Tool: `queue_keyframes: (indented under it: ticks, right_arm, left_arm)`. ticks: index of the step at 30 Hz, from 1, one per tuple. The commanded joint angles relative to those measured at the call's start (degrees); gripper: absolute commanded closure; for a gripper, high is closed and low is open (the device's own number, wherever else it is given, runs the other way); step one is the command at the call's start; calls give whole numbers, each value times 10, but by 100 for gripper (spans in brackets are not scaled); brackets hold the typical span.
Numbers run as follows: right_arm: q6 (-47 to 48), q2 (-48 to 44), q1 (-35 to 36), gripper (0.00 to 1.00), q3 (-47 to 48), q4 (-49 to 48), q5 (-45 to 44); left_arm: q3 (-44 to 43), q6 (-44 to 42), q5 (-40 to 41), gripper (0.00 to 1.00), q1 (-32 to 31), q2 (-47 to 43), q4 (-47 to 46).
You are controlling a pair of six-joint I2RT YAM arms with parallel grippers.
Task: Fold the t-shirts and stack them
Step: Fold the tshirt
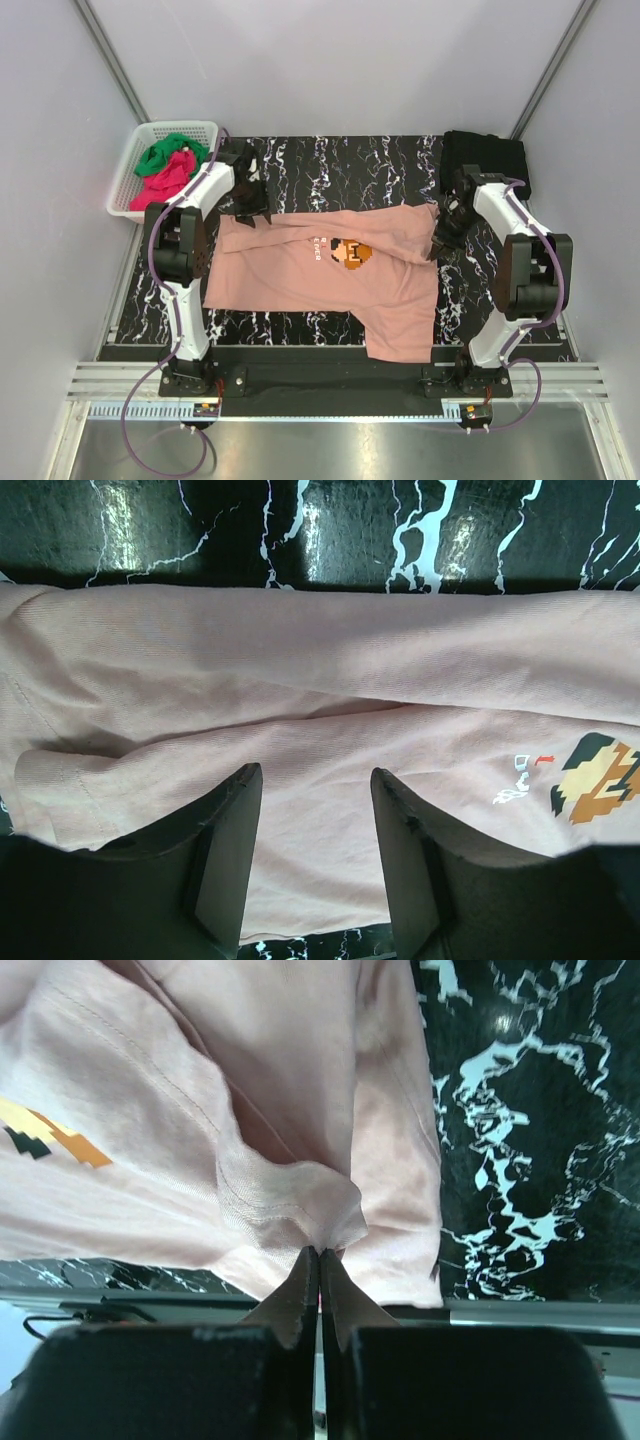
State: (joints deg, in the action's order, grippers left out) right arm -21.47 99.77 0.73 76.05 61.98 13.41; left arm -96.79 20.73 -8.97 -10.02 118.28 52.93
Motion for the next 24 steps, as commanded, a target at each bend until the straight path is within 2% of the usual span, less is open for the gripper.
queue_keyframes:
  ticks: [1, 3, 4, 7, 11, 14, 16, 18, 19, 21, 23, 24]
  right_arm:
    - [-6, -26, 3, 96, -11, 18, 21]
    - [-6, -31, 7, 93, -19, 24, 23]
    - [-6, -33, 8, 87, -20, 28, 23]
    - [-8, -41, 12, 86, -26, 41, 22]
    - [-15, -57, 16, 81, -17, 83, 8]
    - [-20, -98, 16, 80, 25, 84, -14]
    - [-25, -98, 16, 79, 86, 73, -39]
    - [-12, -61, 16, 71, 143, 63, -42]
    - [-5, -32, 16, 72, 162, 62, -33]
    - [13, 65, 17, 82, 224, 67, -7]
    - [13, 130, 17, 84, 262, 45, 2]
    - [9, 144, 17, 79, 269, 33, 4]
  left_arm:
    - [-30, -11, 3, 48, 3, -13, 0]
    - [-30, -11, 5, 48, 2, -15, 1]
    - [-30, -11, 4, 48, 3, -16, 2]
    - [-31, -10, 3, 48, 3, -20, 2]
    - [-36, -9, -3, 48, 3, -21, 7]
    - [-38, -7, -10, 49, 2, -22, 10]
    - [-38, -4, -11, 49, 2, -25, 12]
    - [-35, -2, -15, 49, 2, -28, 12]
    - [-35, -1, -16, 49, 0, -31, 13]
    - [-31, -1, -18, 49, -3, -34, 14]
    - [-26, -3, -15, 49, -5, -43, 18]
    - [-24, -3, -13, 49, -5, -47, 21]
